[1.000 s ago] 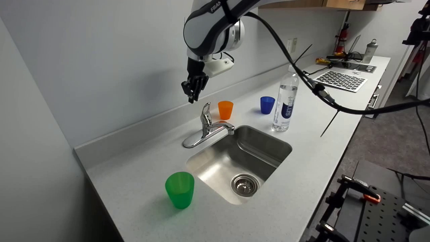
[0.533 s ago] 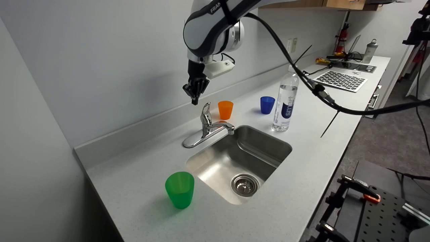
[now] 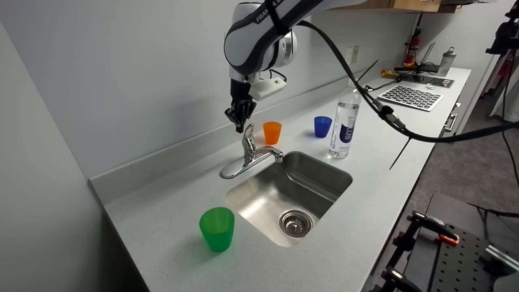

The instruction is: Push the faucet handle downwards

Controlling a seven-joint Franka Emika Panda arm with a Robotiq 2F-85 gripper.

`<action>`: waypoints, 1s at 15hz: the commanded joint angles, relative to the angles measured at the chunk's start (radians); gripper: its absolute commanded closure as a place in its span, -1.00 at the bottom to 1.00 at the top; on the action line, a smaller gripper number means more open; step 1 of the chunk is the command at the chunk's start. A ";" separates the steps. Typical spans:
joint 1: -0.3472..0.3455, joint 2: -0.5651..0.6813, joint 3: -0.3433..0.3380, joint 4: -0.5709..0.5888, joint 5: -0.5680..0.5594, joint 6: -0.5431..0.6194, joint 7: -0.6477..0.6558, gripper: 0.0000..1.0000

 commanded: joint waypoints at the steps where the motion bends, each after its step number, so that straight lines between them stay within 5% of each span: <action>1: -0.008 -0.068 -0.001 -0.086 -0.031 -0.010 0.002 1.00; 15: -0.052 -0.184 -0.023 -0.264 -0.032 -0.017 -0.014 1.00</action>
